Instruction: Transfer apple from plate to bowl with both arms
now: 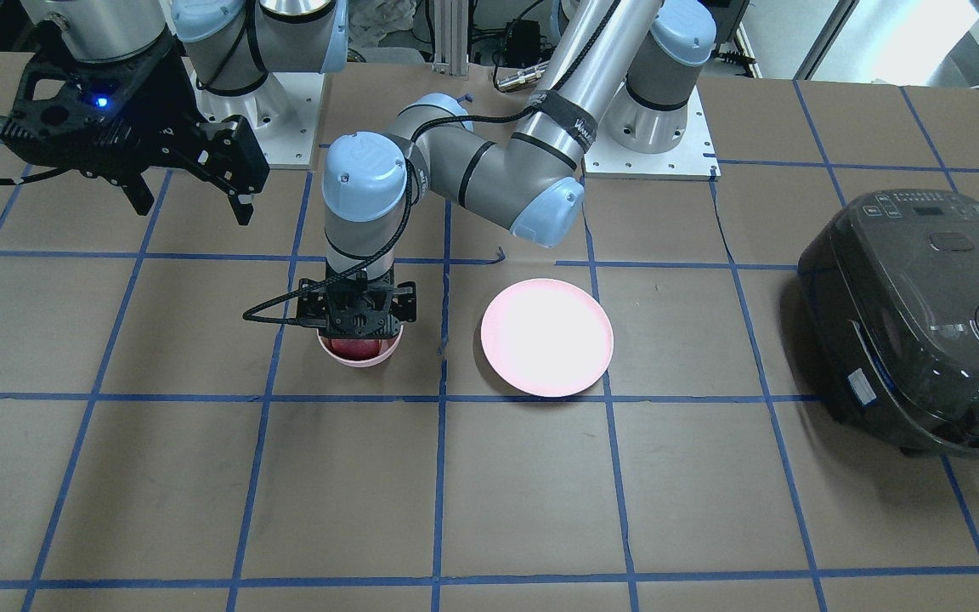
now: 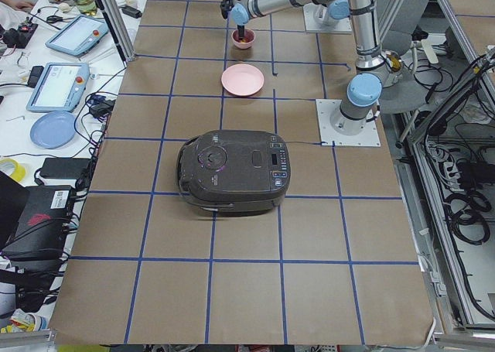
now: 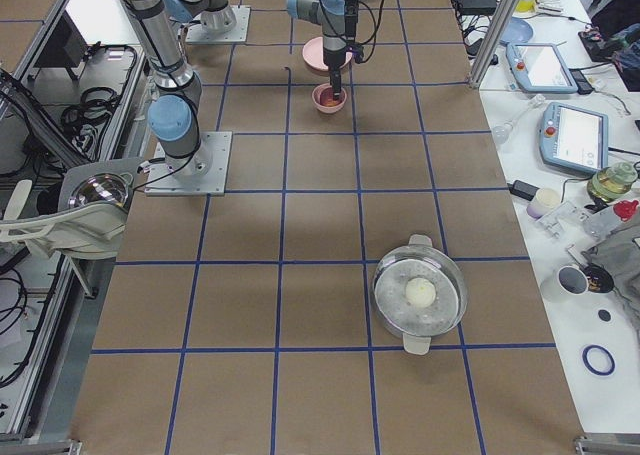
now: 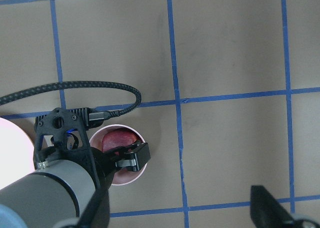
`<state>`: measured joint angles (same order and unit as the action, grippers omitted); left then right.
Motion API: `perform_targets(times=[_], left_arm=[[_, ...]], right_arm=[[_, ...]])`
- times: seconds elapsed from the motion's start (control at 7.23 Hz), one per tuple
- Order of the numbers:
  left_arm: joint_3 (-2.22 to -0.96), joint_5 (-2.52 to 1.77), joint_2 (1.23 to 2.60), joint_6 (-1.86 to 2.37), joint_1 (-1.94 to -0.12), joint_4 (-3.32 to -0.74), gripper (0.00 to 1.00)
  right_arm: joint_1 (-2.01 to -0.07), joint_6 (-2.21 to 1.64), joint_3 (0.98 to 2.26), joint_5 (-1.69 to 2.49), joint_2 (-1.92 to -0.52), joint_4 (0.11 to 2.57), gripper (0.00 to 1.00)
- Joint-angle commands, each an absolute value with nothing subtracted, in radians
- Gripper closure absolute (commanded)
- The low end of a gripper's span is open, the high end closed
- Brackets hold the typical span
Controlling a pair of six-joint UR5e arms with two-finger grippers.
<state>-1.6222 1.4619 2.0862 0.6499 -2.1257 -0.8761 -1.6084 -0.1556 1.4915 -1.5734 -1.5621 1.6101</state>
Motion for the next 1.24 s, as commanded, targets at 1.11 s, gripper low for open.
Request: perform_targets(times=[1.11], left_arm=[[-1.664,1.578,1.625,0.020,-1.604,-1.243,0.00]], right_arm=[[-1.609,-0.170,1.493,-1.574,-1.563,1.620,0.00]])
